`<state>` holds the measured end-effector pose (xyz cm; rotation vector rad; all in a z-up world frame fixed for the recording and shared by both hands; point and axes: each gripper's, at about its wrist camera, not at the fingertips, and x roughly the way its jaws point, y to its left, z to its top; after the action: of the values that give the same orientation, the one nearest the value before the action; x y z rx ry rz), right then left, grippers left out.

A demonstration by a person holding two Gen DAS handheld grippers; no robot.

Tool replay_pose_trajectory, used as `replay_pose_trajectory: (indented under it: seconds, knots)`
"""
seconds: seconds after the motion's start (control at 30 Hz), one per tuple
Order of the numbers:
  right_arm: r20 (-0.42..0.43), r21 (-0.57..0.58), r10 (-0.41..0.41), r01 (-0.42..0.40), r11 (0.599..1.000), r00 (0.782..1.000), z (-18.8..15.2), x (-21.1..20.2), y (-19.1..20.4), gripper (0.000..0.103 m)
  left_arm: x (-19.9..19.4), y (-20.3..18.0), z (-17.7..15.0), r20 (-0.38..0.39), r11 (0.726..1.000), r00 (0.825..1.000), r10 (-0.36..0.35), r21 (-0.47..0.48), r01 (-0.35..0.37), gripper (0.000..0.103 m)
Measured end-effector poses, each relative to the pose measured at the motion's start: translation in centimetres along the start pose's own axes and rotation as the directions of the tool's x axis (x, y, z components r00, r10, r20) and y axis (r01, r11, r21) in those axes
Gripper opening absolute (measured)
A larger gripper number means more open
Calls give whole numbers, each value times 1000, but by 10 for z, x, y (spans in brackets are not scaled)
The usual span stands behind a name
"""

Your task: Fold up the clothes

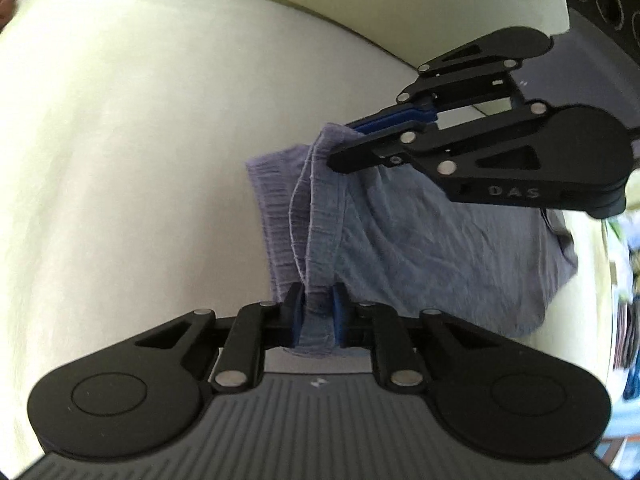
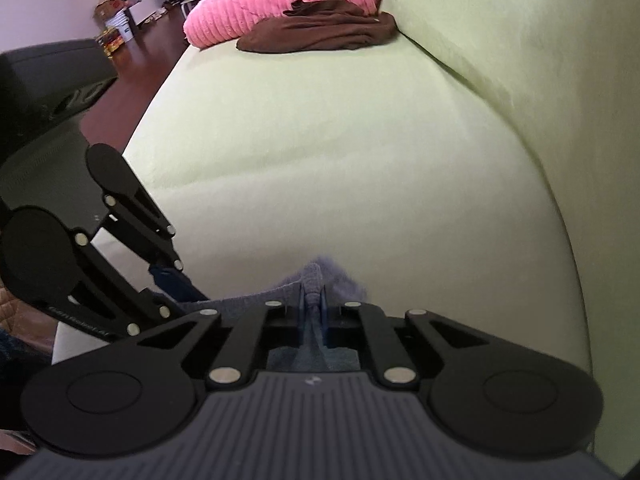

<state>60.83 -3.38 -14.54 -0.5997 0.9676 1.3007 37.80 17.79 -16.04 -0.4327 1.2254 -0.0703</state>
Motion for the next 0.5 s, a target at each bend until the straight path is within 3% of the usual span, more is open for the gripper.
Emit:
replay_pose_trajectory:
  seconds: [0.13, 0.23, 0.27, 0.37, 0.5]
  knots:
    - [-32, -5, -17, 17, 1000, 999, 7, 27, -5, 8, 6, 11, 2, -27, 999, 1000, 16, -46, -17, 26]
    - [-57, 18, -31, 32, 999, 998, 7, 41, -7, 31, 4, 17, -2, -38, 998, 999, 12, -60, -14, 29]
    - [-53, 49, -24, 26, 998, 998, 7, 41, -9, 34, 3, 18, -3, -39, 998, 999, 11, -57, -13, 30]
    - [-35, 120, 29, -24, 992, 999, 5, 32, -18, 36, 0, 19, -4, -41, 999, 999, 9, -50, -11, 30]
    - [-76, 156, 66, -54, 986, 995, -2, 21, -36, 37, -4, 17, -3, -40, 999, 999, 15, -41, -16, 30]
